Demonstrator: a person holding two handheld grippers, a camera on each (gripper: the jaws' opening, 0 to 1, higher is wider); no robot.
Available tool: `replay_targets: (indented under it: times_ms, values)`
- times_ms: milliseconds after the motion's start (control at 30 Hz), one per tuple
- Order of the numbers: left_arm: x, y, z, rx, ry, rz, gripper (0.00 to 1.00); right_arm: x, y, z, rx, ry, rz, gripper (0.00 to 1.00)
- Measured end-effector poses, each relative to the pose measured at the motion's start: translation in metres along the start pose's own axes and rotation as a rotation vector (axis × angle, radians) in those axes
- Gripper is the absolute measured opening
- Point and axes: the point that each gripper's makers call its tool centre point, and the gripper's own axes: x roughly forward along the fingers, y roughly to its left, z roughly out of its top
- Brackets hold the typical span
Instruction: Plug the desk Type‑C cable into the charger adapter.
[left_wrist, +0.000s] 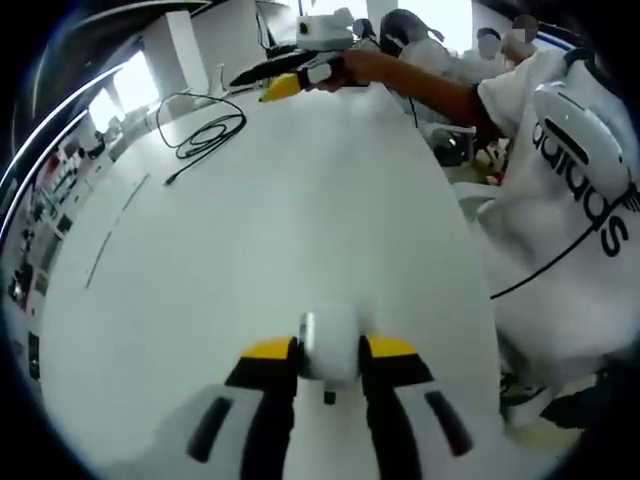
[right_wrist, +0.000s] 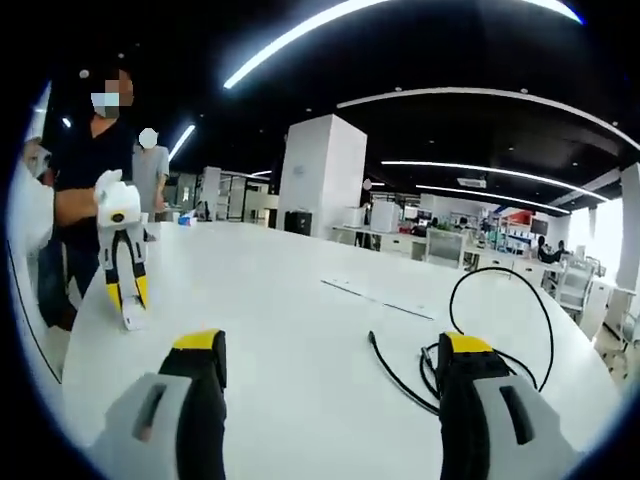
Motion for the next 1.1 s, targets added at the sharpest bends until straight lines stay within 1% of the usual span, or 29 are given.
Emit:
replay_targets:
  times_ms: [100,133,233,300,333,400,500,600,633,667,700,733,767,800,867,933,967,1067,1100]
  values:
    - [0.000,-0.001,0.000,-0.002,0.000,-0.001,0.25,0.011,-0.008,-0.001,0.004,0.016,0.011,0.85]
    - [0.000,-0.001,0.000,-0.001,-0.001,0.000,0.25,0.013,-0.009,-0.001,-0.004,0.023,0.018,0.85]
    - [0.000,-0.002,0.000,-0.002,-0.002,0.001,0.25,0.028,-0.020,-0.004,-0.052,0.065,0.005,0.84]
    - [0.000,-0.002,0.000,0.002,-0.001,0.002,0.25,0.040,-0.024,-0.008,-0.067,0.091,0.026,0.83]
    - [0.000,-0.002,0.000,0.003,0.001,0.002,0.25,0.046,-0.026,-0.010,-0.071,0.108,0.031,0.82]
    - [0.000,-0.002,0.000,0.002,0.001,0.001,0.25,0.056,-0.030,-0.011,-0.056,0.121,0.037,0.80]
    - [0.000,-0.002,0.000,-0.001,-0.004,0.000,0.25,0.070,-0.031,-0.014,-0.047,0.135,0.057,0.80]
    - [0.000,-0.002,-0.001,-0.003,-0.011,0.000,0.25,0.081,-0.030,-0.020,-0.082,0.171,0.079,0.78]
    - [0.000,-0.002,-0.001,-0.004,-0.014,0.000,0.25,0.085,-0.029,-0.023,-0.094,0.181,0.089,0.74]
    - [0.000,-0.002,-0.001,-0.004,-0.017,0.000,0.25,0.089,-0.026,-0.026,-0.113,0.198,0.120,0.69]
    - [0.000,-0.002,-0.001,-0.005,-0.018,0.000,0.25,0.093,-0.024,-0.028,-0.116,0.210,0.146,0.62]
    - [0.000,-0.002,-0.001,-0.004,-0.019,0.000,0.25,0.097,-0.023,-0.031,-0.120,0.230,0.165,0.53]
    - [0.000,-0.002,-0.001,-0.002,-0.018,0.000,0.25,0.100,-0.025,-0.034,-0.126,0.254,0.172,0.48]
    - [0.000,-0.002,-0.001,-0.001,-0.018,0.000,0.25,0.105,-0.025,-0.035,-0.133,0.267,0.178,0.46]
    - [0.000,-0.002,-0.001,-0.003,-0.021,0.002,0.25,0.114,-0.023,-0.037,-0.135,0.279,0.204,0.48]
    - [0.000,-0.002,-0.002,-0.006,-0.026,0.002,0.25,0.119,-0.026,-0.041,-0.134,0.307,0.205,0.47]
    - [0.000,-0.002,-0.002,-0.009,-0.030,0.001,0.25,0.122,-0.028,-0.043,-0.134,0.322,0.205,0.46]
    - [0.001,-0.003,-0.002,-0.016,-0.037,-0.001,0.25,0.133,-0.032,-0.054,-0.143,0.380,0.215,0.37]
    - [0.001,-0.003,-0.002,-0.014,-0.037,0.000,0.25,0.136,-0.034,-0.056,-0.134,0.392,0.209,0.33]
